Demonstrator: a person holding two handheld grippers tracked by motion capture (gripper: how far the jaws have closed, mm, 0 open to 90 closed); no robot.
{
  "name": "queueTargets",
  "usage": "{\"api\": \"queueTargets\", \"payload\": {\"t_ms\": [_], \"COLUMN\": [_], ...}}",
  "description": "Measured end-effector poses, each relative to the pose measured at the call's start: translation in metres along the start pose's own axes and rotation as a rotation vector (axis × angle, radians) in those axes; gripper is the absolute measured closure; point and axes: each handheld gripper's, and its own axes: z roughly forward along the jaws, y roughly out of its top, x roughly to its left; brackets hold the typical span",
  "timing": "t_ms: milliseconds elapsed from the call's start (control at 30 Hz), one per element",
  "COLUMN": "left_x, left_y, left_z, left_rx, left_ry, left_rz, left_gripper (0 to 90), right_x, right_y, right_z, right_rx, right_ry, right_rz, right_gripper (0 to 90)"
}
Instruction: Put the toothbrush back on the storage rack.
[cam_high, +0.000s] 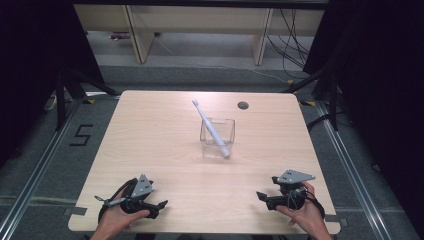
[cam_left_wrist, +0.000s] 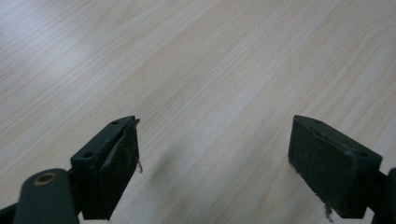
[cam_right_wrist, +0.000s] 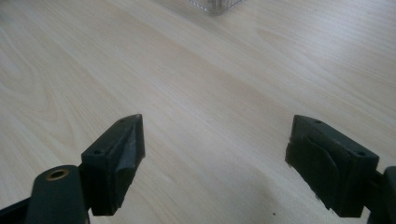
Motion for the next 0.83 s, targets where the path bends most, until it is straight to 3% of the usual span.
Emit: {"api": "queueTargets", "payload": {"t_ms": [100,133,167,233,300,333,400,467,500,567,767,800,833], "left_x": [-0.001,-0.001,-0.001,-0.001,-0.001,-0.001,-0.001,-0.001,-0.001,-0.001,-0.001,0.000,0.000], "left_y": [0.000,0.000,-0.001,-0.001,-0.001,-0.001,-0.001,-0.001,-0.001,-0.001,-0.001,-0.001,-0.001], "left_z": [0.000,0.000,0.001,0.000,0.001,0.001,0.000,0.001,0.001,0.000,0.000,0.000,0.000], "left_rx": [0.004,0.004,-0.003,-0.005,-0.005,-0.003,0.006,-0.002,-0.003,-0.004,-0.001,-0.003,-0.003], "left_ry": [-0.001,-0.002,-0.004,-0.002,-0.001,0.003,0.000,-0.002,-0.001,0.000,-0.001,0.000,0.001], "left_rz": [0.000,-0.001,-0.013,-0.011,-0.011,-0.012,-0.002,-0.010,-0.010,-0.011,-0.009,-0.008,-0.008], "left_gripper": [15.9,15.9,15.9,15.9,15.9,15.9,15.9,15.9,15.9,15.9,15.9,15.8,15.8], "right_x": [0.000,0.003,0.001,0.003,0.002,0.005,0.003,0.006,0.003,0.002,0.003,0.005,0.003], "right_y": [-0.002,-0.003,-0.004,-0.005,-0.007,-0.008,-0.009,-0.009,-0.010,-0.011,-0.012,-0.012,-0.012], "right_z": [-0.002,-0.003,-0.002,-0.004,-0.004,-0.005,-0.004,-0.006,-0.006,-0.005,-0.006,-0.005,-0.005], "right_rx": [-0.014,0.003,-0.017,-0.010,-0.013,-0.004,-0.012,0.007,-0.003,-0.001,0.011,0.014,0.009], "right_ry": [-0.030,-0.025,-0.032,-0.030,-0.028,-0.032,-0.012,-0.024,-0.028,-0.034,-0.035,-0.033,-0.032], "right_rz": [-0.021,0.013,-0.016,0.001,-0.018,0.019,-0.018,0.018,-0.013,-0.027,-0.009,0.018,-0.002], "right_gripper": [19.6,19.6,19.6,19.5,19.4,19.4,19.4,19.4,19.2,19.2,19.1,19.0,18.9]}}
